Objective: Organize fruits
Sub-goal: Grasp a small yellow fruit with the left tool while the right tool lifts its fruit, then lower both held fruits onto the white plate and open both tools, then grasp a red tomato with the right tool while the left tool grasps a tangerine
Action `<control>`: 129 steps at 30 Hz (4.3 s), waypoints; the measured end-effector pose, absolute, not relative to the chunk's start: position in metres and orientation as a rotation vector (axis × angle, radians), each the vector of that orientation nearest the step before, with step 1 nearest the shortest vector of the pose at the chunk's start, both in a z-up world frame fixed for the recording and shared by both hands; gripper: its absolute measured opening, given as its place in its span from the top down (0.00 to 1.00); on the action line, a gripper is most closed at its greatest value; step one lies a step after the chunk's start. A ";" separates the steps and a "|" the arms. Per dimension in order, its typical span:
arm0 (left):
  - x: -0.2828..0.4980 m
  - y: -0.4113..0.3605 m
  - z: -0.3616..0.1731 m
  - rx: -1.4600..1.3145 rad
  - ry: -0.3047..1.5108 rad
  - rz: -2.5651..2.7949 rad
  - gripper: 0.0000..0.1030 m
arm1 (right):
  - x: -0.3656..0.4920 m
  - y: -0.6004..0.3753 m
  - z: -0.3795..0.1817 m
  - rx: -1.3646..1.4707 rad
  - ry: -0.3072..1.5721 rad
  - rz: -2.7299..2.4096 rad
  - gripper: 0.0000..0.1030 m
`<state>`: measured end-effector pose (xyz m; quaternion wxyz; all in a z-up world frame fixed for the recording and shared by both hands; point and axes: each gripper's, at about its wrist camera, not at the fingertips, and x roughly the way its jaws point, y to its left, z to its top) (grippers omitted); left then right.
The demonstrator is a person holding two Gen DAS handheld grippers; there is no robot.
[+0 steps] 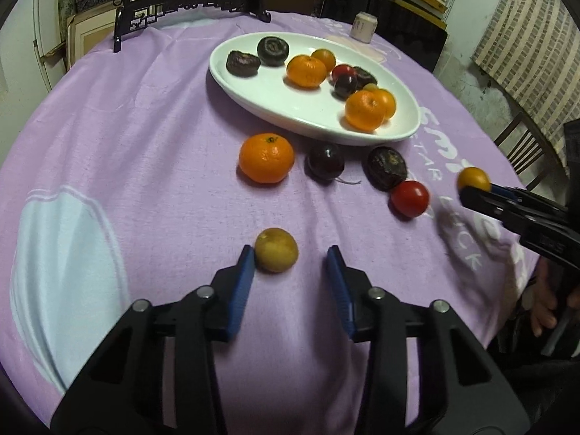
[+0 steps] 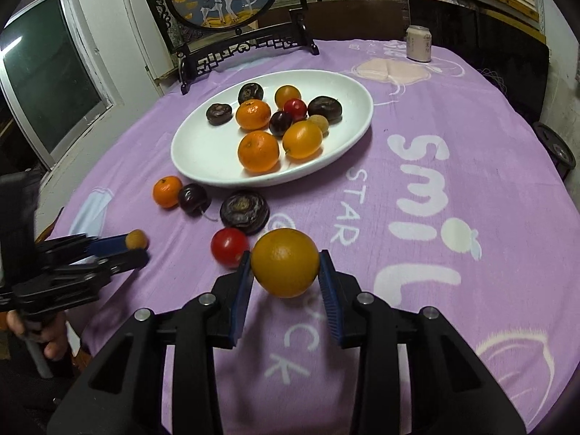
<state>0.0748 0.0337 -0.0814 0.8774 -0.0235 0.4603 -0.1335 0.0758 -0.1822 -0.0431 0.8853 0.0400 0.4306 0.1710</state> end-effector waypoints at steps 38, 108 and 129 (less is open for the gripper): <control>0.260 0.007 0.007 -0.075 0.839 -0.187 0.77 | 0.251 -0.139 0.001 0.028 0.872 0.296 0.64; 0.117 0.061 -0.055 -0.009 0.881 -0.184 0.44 | 0.091 -0.146 -0.044 -0.002 0.948 0.421 0.69; 0.135 0.027 -0.068 0.004 0.927 -0.251 0.64 | 0.084 -0.161 -0.043 0.050 0.923 0.444 0.69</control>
